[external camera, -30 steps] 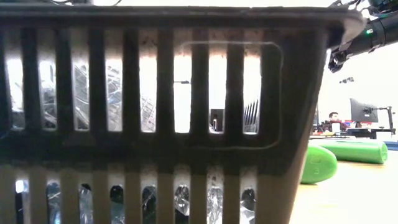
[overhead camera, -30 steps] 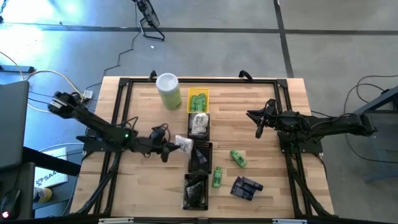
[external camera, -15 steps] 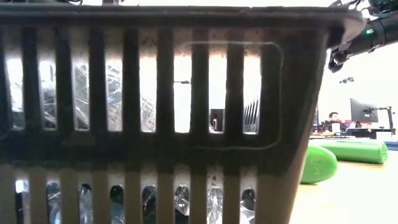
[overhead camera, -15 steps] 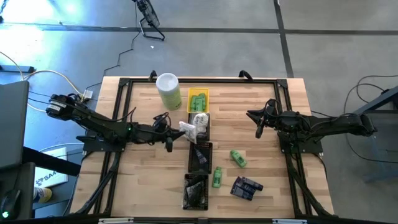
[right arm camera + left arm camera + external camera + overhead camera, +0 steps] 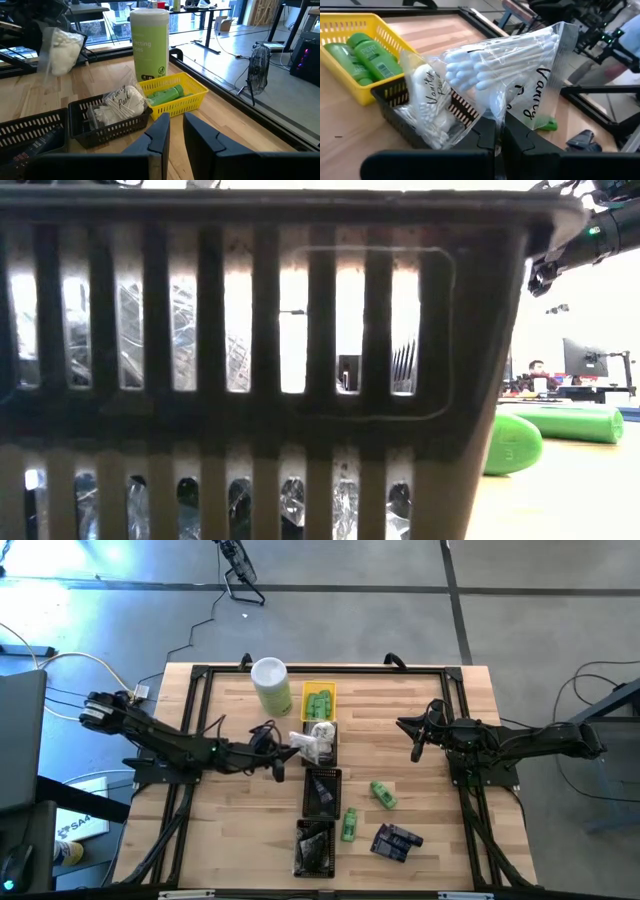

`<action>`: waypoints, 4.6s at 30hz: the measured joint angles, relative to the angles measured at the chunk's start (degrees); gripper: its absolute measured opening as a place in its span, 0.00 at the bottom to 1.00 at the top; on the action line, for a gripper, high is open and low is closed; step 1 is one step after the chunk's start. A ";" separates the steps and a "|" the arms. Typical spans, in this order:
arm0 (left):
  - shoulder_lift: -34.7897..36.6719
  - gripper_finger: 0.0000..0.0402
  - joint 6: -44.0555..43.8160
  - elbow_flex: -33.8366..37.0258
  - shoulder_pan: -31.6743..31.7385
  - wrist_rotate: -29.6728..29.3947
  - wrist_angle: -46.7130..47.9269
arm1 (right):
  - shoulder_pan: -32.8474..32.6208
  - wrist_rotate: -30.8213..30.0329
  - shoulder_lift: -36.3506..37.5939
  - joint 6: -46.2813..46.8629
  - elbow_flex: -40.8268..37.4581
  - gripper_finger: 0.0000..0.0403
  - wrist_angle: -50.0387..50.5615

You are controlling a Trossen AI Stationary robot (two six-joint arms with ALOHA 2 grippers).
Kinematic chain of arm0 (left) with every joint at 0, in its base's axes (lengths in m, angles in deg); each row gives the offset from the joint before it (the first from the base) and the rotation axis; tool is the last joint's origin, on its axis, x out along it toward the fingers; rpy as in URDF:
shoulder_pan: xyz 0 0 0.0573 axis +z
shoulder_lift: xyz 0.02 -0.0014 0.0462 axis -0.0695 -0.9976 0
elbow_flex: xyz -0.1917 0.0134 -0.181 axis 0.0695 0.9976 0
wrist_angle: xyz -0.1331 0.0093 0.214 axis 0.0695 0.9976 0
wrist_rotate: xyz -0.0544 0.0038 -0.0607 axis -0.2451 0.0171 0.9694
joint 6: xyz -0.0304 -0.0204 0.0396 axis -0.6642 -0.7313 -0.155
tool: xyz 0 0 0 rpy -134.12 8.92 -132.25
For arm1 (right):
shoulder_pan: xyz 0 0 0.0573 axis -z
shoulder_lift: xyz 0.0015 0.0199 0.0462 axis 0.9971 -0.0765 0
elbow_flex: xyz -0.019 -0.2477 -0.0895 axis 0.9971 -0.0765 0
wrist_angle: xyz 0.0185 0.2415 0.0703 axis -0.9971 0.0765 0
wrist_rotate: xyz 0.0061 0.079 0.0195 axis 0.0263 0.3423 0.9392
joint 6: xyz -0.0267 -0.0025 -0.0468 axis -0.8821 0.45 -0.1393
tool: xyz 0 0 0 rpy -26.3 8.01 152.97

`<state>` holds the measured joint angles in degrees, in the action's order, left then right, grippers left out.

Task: Pick & Place Travel size toiletries
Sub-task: Put the white vanity pack into the top black basket, then put the green bottle into the yellow basket

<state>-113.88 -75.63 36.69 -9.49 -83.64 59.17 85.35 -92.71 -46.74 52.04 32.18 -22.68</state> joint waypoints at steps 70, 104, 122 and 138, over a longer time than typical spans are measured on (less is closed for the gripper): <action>-27.11 0.02 -2.90 -15.79 2.99 -12.50 6.90 | 0.01 -0.02 -5.12 -0.90 0.02 0.11 -0.07; -15.74 0.28 7.69 -15.79 4.48 -6.35 7.43 | 0.00 0.00 -5.44 -1.05 0.02 0.11 -0.07; -12.49 0.20 16.78 -15.68 4.45 8.80 7.67 | -0.01 0.00 -5.44 -1.05 0.02 0.11 -0.70; -11.72 0.06 24.57 -15.77 4.44 24.39 9.50 | -0.01 0.02 -5.44 -1.03 0.01 0.11 -0.98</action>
<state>-125.60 -51.06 20.92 -5.05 -59.25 68.67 85.34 -92.70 -52.19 51.01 32.19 -23.66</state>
